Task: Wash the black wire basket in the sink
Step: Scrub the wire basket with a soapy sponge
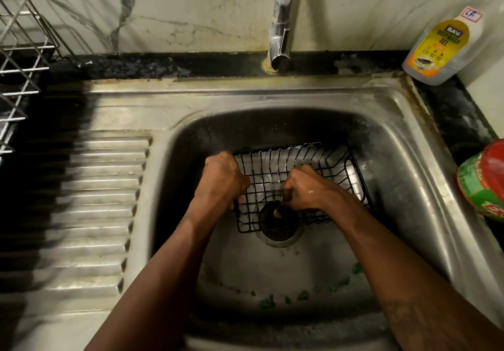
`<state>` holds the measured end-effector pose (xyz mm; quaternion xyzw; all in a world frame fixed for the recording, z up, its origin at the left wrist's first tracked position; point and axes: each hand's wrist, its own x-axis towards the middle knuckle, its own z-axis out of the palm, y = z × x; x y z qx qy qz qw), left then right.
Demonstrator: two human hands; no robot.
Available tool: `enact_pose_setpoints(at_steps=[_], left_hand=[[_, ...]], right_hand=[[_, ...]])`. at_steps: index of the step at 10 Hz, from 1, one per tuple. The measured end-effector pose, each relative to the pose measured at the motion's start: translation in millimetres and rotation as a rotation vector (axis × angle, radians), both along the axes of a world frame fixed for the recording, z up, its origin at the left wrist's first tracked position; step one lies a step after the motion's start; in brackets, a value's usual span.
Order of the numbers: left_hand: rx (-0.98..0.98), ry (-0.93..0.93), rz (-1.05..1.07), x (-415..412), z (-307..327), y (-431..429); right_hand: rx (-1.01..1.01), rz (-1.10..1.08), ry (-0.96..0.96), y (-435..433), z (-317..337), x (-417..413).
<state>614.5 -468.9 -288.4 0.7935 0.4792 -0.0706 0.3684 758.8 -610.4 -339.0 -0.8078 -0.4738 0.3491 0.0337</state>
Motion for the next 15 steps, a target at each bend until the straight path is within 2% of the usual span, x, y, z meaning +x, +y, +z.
enact_pose_setpoints(at_steps=[1, 2, 3, 4, 5, 6, 7, 8, 9, 10, 11, 12, 13, 14, 15], left_hand=[[-0.030, -0.043, 0.019, -1.7, -0.4, 0.3], [-0.076, -0.039, 0.118, 2.4, 0.1, -1.7], [0.014, 0.149, -0.091, 4.3, 1.9, 0.4], [0.004, 0.125, -0.051, 5.9, -10.2, 3.3], [0.010, 0.198, -0.028, 9.1, -8.5, 4.6], [-0.080, 0.227, 0.047, 13.4, -8.5, 7.1], [-0.088, 0.201, -0.003, 9.7, -4.0, 6.7], [0.059, 0.085, -0.047, 2.0, -6.2, 4.9], [0.067, 0.029, -0.033, -1.2, -4.5, 1.7], [0.018, 0.043, -0.006, 2.9, -9.7, 6.2], [0.012, 0.115, 0.005, 5.8, -10.0, 5.3], [-0.005, 0.145, 0.007, 10.2, -13.9, 7.4], [-0.011, 0.194, -0.013, 11.6, -14.2, 7.4], [-0.022, 0.150, -0.017, 11.5, -16.3, 9.6], [-0.007, 0.120, -0.017, 9.5, -17.1, 10.8]], right_hand=[[0.053, -0.047, -0.072, 9.3, -0.7, 2.8], [0.301, -0.264, -0.146, 9.5, -0.3, 8.9], [0.387, -0.325, -0.175, 15.8, -11.5, 12.2], [0.208, -0.255, -0.127, 15.5, -13.2, 13.2], [-0.038, -0.105, -0.032, 4.1, -4.1, 11.5], [-0.218, 0.013, 0.056, -10.8, 7.1, 3.6], [-0.039, -0.083, 0.020, -7.1, 9.8, 4.7], [0.330, -0.382, -0.124, 5.3, 4.6, 18.7], [0.366, -0.408, -0.171, 9.8, -5.5, 20.8], [0.133, -0.320, -0.052, -1.6, 0.6, 19.9], [-0.182, -0.113, -0.006, -15.4, 10.5, 20.9], [-0.182, -0.112, -0.005, -17.3, 13.0, 21.3], [0.098, -0.312, -0.106, -6.5, 5.9, 24.3], [0.338, -0.403, -0.259, 5.0, -0.8, 25.3], [0.223, -0.432, -0.224, 1.3, 1.3, 29.1]])
